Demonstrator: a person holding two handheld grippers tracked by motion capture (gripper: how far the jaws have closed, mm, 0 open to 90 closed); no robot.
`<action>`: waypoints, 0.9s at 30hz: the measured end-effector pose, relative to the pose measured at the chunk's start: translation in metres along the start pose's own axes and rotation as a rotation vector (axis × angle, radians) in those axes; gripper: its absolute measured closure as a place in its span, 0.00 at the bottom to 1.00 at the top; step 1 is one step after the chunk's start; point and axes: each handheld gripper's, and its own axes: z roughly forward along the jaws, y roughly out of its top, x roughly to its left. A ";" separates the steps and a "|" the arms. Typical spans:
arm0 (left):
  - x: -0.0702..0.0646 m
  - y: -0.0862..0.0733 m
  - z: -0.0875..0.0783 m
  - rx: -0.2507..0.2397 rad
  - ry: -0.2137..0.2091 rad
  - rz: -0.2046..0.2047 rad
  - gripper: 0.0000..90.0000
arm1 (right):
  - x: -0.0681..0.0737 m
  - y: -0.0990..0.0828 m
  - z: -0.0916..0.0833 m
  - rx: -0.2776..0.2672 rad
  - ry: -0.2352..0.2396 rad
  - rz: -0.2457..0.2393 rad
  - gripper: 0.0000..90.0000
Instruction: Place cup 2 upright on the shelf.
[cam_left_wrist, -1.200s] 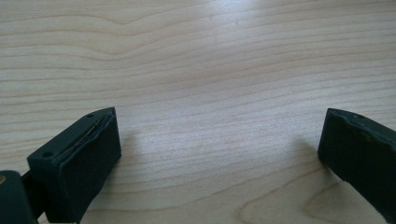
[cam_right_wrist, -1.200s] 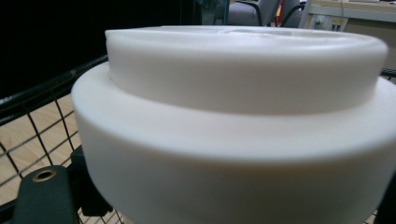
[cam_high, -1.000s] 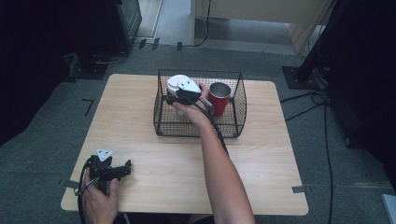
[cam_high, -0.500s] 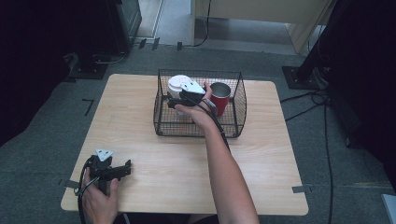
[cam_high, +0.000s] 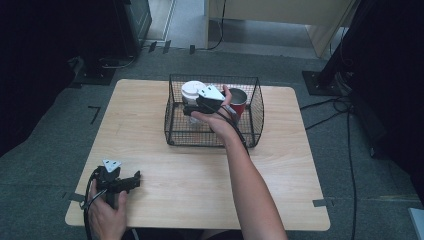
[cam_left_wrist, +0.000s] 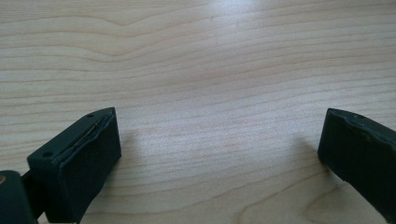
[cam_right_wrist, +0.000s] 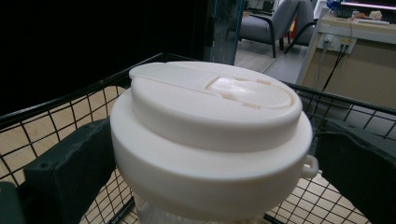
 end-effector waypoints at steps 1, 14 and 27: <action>0.000 0.000 0.000 0.000 0.000 0.000 0.00 | -0.001 0.000 -0.002 -0.001 -0.001 -0.004 0.00; 0.000 0.000 0.000 0.000 0.001 0.000 0.00 | -0.018 0.012 -0.025 -0.058 -0.015 -0.023 0.00; 0.000 0.000 0.000 0.001 0.000 0.000 0.00 | -0.033 0.021 -0.052 -0.098 -0.029 -0.019 0.00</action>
